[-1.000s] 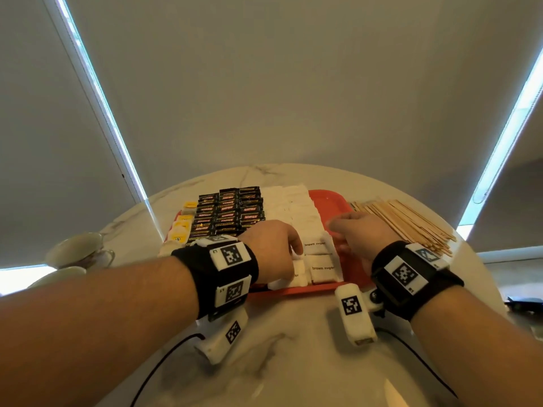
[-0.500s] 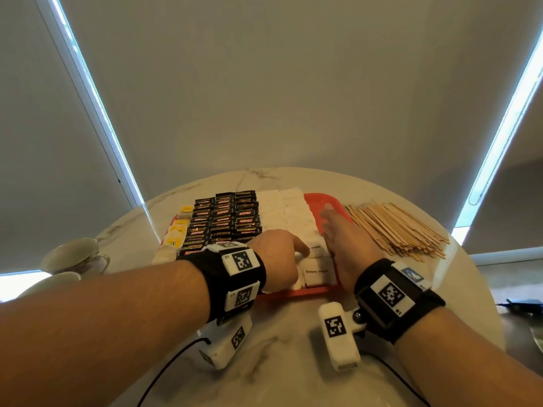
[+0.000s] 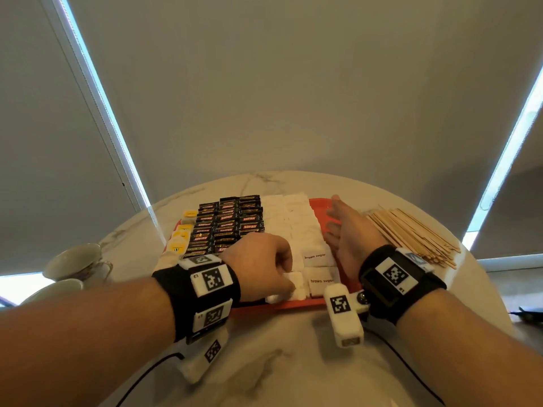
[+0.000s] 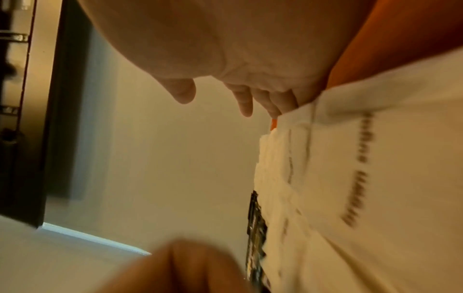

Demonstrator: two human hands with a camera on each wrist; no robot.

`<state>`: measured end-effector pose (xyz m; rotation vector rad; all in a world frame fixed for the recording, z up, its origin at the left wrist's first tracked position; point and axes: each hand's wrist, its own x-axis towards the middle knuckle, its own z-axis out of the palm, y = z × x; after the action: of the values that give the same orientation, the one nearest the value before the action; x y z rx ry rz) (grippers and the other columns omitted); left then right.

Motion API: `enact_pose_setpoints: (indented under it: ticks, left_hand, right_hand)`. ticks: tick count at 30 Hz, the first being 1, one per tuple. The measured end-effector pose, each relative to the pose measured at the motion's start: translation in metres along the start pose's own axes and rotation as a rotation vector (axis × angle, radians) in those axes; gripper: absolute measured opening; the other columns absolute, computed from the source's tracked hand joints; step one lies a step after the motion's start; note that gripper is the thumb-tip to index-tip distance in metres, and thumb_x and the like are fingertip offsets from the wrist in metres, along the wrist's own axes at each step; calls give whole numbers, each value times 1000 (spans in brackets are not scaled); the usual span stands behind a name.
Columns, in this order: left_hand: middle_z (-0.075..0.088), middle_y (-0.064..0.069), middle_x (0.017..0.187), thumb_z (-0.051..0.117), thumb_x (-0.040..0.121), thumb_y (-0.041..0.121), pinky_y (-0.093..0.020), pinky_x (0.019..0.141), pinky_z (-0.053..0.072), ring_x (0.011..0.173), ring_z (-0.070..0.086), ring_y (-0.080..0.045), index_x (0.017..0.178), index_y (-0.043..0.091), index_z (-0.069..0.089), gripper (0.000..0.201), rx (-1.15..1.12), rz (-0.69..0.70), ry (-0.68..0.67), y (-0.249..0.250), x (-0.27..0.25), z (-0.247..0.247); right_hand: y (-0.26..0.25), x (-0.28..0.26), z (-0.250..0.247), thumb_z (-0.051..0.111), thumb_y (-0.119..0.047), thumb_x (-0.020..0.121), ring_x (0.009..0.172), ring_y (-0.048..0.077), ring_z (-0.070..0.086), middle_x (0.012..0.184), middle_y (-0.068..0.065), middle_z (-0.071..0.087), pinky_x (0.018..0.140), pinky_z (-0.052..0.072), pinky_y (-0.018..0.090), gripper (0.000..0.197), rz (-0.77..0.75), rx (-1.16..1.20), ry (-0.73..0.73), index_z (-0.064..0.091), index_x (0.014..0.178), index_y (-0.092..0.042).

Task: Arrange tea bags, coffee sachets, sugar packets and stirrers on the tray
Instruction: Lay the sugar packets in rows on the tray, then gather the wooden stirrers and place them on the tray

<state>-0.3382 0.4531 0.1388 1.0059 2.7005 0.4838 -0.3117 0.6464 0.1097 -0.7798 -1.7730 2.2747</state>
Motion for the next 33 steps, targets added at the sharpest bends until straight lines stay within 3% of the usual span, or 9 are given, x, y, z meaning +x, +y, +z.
enact_pose_setpoints:
  ticks: [2,4,17,19,22,24,26,29,33]
  left_hand:
    - [69,12,86,88,76,45,-29,75,61,80,65,-4,87,30,70,26,45,-23,-42,-3,-7,0]
    - [70,13,83,89,74,51,-25,72,59,78,65,-3,85,29,72,30,106,-46,-87,-7,-13,0]
    - [70,14,90,81,86,50,-19,76,56,86,65,-2,91,30,73,22,129,-85,-161,-17,-21,2]
    - [69,14,93,78,88,50,-19,76,54,88,64,-3,91,32,71,20,142,-86,-162,-18,-21,5]
    - [66,14,95,75,92,47,-18,70,48,89,61,-3,88,34,65,17,164,-91,-120,-18,-20,7]
    - [65,14,95,74,93,46,-19,71,47,89,60,-3,88,34,64,17,177,-107,-91,-21,-16,5]
    - [65,13,96,75,93,45,-22,75,50,91,60,-5,88,34,64,16,191,-129,-71,-24,-8,1]
    - [65,12,95,76,92,44,-24,77,50,90,60,-6,88,33,65,16,224,-160,-45,-32,9,-3]
    - [66,9,94,76,93,41,-23,78,52,88,61,-7,91,30,66,15,258,-196,-5,-39,29,-9]
  right_hand:
    - [-5,10,-2,51,-61,98,145,28,39,160,10,38,116,35,47,70,-16,14,22,39,153,-20]
    - [-11,20,-2,52,-63,96,149,31,32,164,12,31,121,27,51,76,-11,39,22,36,156,-20]
    - [-29,66,11,52,-63,95,144,33,39,161,11,38,119,30,50,77,80,-42,-28,36,156,-18]
    - [-34,65,12,54,-59,96,145,34,38,161,12,37,120,30,51,75,65,-99,22,36,156,-17]
    - [-43,58,2,62,-44,96,128,33,54,146,14,54,111,43,49,55,-28,-169,161,55,140,-13]
    - [-51,46,-10,63,-35,96,122,33,60,139,14,60,106,49,47,40,-68,-325,256,63,130,-15]
    - [-60,38,-28,55,-23,101,120,30,61,140,13,59,100,52,41,39,-109,-535,337,58,139,-14]
    - [-71,31,-55,61,-27,97,99,28,63,120,13,66,83,54,36,32,-92,-835,464,65,123,-7]
    - [-65,25,-81,75,-37,88,124,33,58,137,14,60,102,50,40,59,50,-1016,425,58,136,-7]
